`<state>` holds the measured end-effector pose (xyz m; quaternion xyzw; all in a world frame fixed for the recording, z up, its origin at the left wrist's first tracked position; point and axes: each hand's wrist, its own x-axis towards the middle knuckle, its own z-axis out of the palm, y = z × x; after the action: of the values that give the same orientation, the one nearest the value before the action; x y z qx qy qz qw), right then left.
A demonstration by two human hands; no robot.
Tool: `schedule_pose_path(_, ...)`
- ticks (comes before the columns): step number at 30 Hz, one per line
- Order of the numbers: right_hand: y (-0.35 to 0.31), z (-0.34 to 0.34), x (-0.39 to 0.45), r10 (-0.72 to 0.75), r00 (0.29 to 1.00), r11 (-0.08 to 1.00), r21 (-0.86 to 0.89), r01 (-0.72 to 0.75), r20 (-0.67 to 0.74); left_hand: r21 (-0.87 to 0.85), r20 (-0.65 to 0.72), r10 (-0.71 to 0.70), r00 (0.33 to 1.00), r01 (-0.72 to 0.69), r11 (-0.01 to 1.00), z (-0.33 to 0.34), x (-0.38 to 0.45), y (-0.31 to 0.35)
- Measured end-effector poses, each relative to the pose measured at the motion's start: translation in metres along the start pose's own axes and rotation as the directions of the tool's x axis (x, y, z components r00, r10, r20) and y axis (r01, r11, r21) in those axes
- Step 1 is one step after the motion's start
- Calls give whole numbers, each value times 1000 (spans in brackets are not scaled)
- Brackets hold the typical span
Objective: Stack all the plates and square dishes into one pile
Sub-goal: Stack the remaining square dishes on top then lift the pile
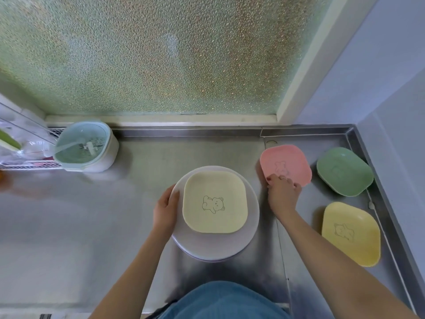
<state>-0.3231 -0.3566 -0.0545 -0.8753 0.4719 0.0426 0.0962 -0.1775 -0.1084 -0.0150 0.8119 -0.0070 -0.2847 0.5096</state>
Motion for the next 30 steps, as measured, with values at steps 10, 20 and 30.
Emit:
schedule_pose_path(10,-2,-22,-37,-29,938,968,225,112,-345,-31,17,8,1000,-8,999,17,-17,3)
schedule_pose_path(20,-2,-53,-118,-401,691,782,168,600,-601,-204,38,-29,999,37,978,39,-32,15)
schedule_pose_path(30,6,-53,-148,-476,793,747,301,593,-380,-110,166,176,970,-159,981,51,-36,43)
